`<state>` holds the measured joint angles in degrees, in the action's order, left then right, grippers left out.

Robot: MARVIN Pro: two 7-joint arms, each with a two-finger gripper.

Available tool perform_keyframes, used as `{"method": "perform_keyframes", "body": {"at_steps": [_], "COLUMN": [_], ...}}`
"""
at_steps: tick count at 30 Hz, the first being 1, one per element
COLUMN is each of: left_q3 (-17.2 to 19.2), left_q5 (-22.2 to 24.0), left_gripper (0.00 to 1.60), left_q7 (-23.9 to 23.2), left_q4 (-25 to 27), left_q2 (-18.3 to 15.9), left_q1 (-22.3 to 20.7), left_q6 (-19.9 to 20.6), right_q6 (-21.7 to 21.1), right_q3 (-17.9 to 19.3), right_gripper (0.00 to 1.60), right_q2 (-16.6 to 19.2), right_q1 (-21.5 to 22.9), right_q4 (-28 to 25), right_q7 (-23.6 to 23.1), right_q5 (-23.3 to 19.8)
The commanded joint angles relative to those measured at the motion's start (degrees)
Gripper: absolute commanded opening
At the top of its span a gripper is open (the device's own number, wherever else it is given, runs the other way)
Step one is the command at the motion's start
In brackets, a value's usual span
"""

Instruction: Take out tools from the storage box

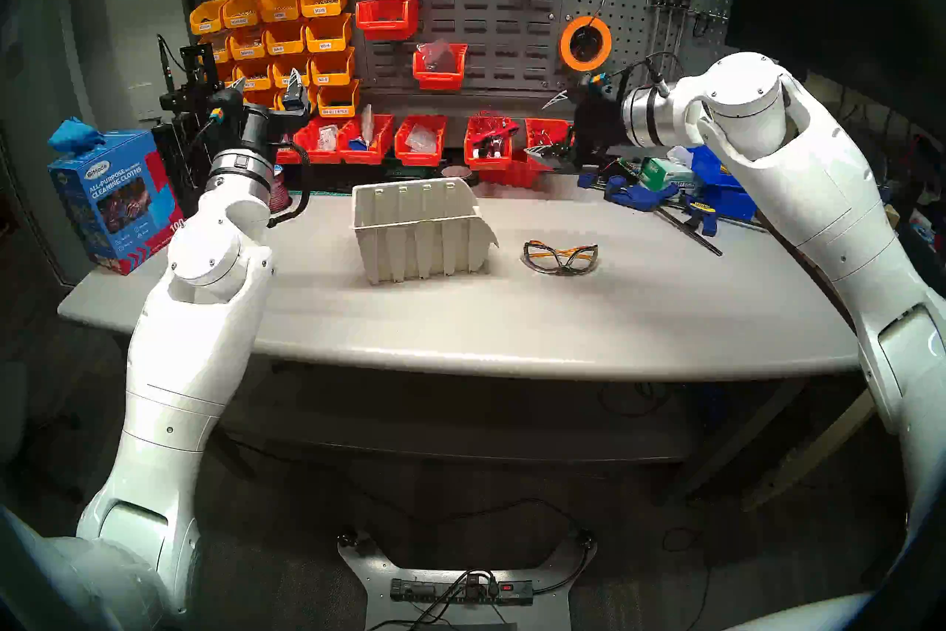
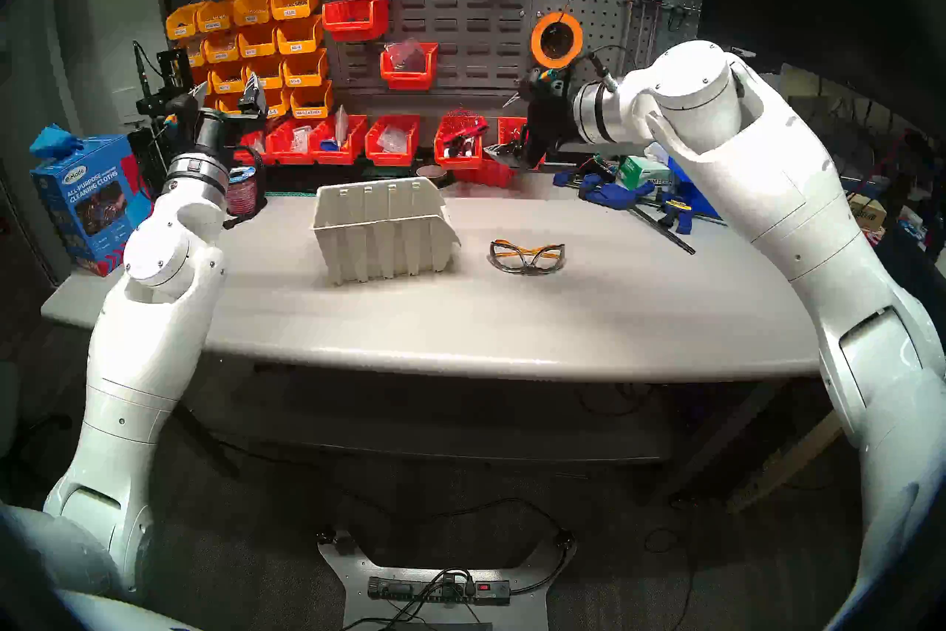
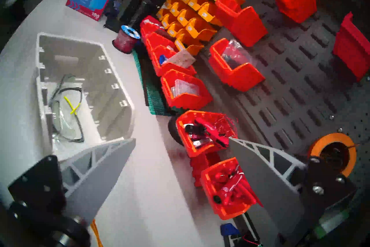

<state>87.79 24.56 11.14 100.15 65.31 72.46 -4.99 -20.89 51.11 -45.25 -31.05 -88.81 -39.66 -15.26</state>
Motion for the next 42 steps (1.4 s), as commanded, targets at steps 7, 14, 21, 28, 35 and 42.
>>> {"method": "perform_keyframes", "body": {"at_steps": [7, 14, 21, 28, 35, 42], "left_q3": [-0.7, -1.2, -4.4, -5.9, -7.7, -10.0], "left_q5": [0.6, 3.3, 6.3, 6.6, 7.0, 9.1], "left_gripper": [1.6, 1.6, 1.6, 1.6, 1.6, 1.6], "left_q7": [-3.4, -8.9, -17.4, -23.8, -31.9, -40.2], "left_q4": [1.6, 1.6, -0.1, -1.5, -3.6, -5.2], "left_q2": [-0.8, -1.8, -8.6, -12.4, -17.5, -22.6], "left_q1": [-0.7, -2.2, -4.2, -6.5, -8.3, -9.6], "left_q6": [-2.3, -4.3, -6.5, -6.4, -6.7, -5.8], "right_q6": [3.3, 4.2, 4.8, 5.1, 5.3, 5.4], "right_q3": [8.9, 11.6, 12.6, 12.5, 12.7, 12.8], "right_gripper": [1.6, 1.6, 1.6, 1.6, 1.6, 1.6], "right_q2": [-3.9, -5.8, -7.2, -7.6, -7.9, -8.2], "right_q1": [-9.9, -13.8, -16.5, -17.2, -17.7, -18.1], "right_q4": [-4.5, -6.6, -8.0, -8.4, -8.7, -8.8], "right_q7": [12.7, 19.2, 25.5, 28.0, 29.3, 30.0], "right_q5": [4.8, 6.9, 8.4, 8.8, 9.2, 9.5]}}
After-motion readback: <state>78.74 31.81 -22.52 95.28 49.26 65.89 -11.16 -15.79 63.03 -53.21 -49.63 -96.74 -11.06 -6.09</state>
